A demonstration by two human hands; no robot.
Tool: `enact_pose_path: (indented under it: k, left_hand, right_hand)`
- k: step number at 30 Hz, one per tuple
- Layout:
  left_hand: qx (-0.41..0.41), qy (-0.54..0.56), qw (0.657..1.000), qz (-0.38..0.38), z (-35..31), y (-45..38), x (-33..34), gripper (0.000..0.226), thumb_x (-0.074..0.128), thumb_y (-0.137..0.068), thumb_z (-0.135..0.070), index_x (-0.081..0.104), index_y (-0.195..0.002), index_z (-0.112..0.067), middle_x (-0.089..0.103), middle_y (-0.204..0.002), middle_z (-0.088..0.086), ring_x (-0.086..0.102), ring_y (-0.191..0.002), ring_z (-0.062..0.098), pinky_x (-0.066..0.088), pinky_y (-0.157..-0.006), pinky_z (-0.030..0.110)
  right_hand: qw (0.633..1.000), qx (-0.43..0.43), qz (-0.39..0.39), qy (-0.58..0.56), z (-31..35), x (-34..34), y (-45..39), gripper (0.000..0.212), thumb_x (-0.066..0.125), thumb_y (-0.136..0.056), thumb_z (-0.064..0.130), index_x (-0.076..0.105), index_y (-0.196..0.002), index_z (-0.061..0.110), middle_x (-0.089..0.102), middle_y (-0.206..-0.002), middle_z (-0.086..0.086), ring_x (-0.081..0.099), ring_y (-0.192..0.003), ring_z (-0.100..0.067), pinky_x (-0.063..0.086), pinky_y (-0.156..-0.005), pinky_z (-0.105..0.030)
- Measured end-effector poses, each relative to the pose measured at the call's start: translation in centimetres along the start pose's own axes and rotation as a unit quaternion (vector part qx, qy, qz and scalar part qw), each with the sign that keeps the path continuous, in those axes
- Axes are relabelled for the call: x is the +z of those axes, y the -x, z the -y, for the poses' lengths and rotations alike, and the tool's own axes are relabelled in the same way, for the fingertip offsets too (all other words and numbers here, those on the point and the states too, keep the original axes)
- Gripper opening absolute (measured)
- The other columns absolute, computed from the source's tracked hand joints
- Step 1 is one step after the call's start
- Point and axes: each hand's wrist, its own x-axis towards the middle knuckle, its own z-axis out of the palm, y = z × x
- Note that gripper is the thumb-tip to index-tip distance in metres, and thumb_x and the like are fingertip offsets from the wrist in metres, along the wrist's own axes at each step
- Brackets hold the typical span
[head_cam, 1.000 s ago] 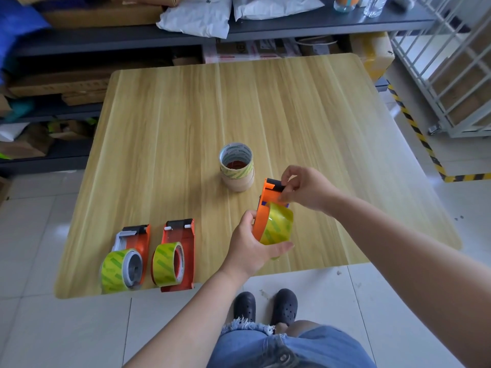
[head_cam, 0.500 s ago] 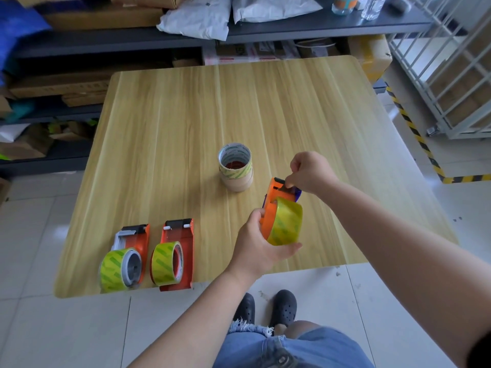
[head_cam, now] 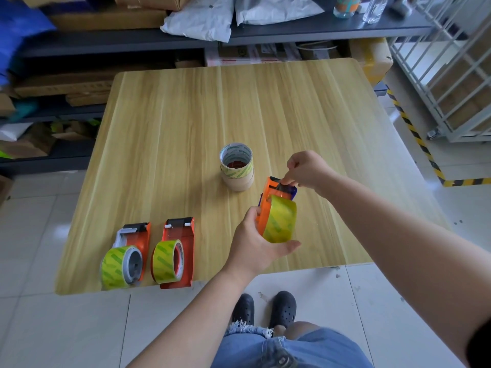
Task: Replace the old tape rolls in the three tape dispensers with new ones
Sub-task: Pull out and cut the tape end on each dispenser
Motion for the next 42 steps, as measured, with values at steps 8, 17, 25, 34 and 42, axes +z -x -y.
enact_pose_path:
  k: [8,17,25,34,42]
  left_hand:
    - [-0.001,0.05,0.999,0.01,-0.1,1.0,-0.4,0.063,0.084,-0.043,-0.028,0.052,-0.097,-0.021,0.067,-0.078,0.005,0.063,-0.067,0.019,0.056,-0.068,0.04]
    - [0.005,0.075,0.997,0.021,-0.9,4.3,-3.3,0.067,0.085,-0.042,-0.032,0.056,-0.097,-0.009,0.064,-0.074,0.007,0.06,-0.064,0.018,0.051,-0.062,0.035]
    - [-0.01,0.106,0.991,0.079,0.0,6.9,-5.5,0.07,0.083,-0.045,-0.028,0.055,-0.107,-0.01,0.068,-0.079,0.004,0.064,-0.076,0.024,0.053,-0.067,0.035]
    - [-0.002,0.12,0.984,0.131,-1.1,7.2,-6.1,0.071,0.08,-0.046,-0.023,0.053,-0.108,-0.002,0.067,-0.076,-0.001,0.063,-0.071,0.013,0.051,-0.062,0.022]
    - [0.024,0.148,0.982,0.112,-1.8,9.3,-7.0,0.046,0.075,-0.045,-0.015,0.061,-0.089,-0.015,0.06,-0.061,0.002,0.055,-0.054,0.012,0.046,-0.051,0.022]
  right_hand:
    - [0.997,-0.017,-0.013,-0.077,0.4,-1.2,-0.5,0.04,0.064,-0.08,-0.006,0.034,-0.064,0.015,0.057,-0.065,-0.009,0.059,-0.06,-0.019,0.052,-0.064,-0.03]
    - [0.968,0.068,0.004,-0.243,-0.6,-3.0,-1.8,0.031,0.065,-0.08,-0.01,0.044,-0.084,0.013,0.064,-0.073,-0.014,0.066,-0.051,-0.012,0.057,-0.051,-0.023]
    - [0.958,0.092,0.091,-0.256,-3.4,-4.3,-2.4,0.034,0.062,-0.08,-0.012,0.042,-0.072,0.014,0.066,-0.067,-0.01,0.072,-0.062,-0.012,0.057,-0.054,-0.02]
    - [0.91,0.202,0.246,-0.266,-4.3,-3.3,-1.2,0.024,0.051,-0.091,0.012,0.056,-0.068,0.01,0.058,-0.047,0.0,0.054,-0.036,-0.008,0.044,-0.039,-0.013]
    - [0.929,0.155,-0.035,-0.333,-7.4,-6.6,-3.3,0.035,0.04,-0.098,0.009,0.041,-0.063,0.015,0.043,-0.033,0.004,0.046,-0.026,-0.004,0.037,-0.033,-0.009]
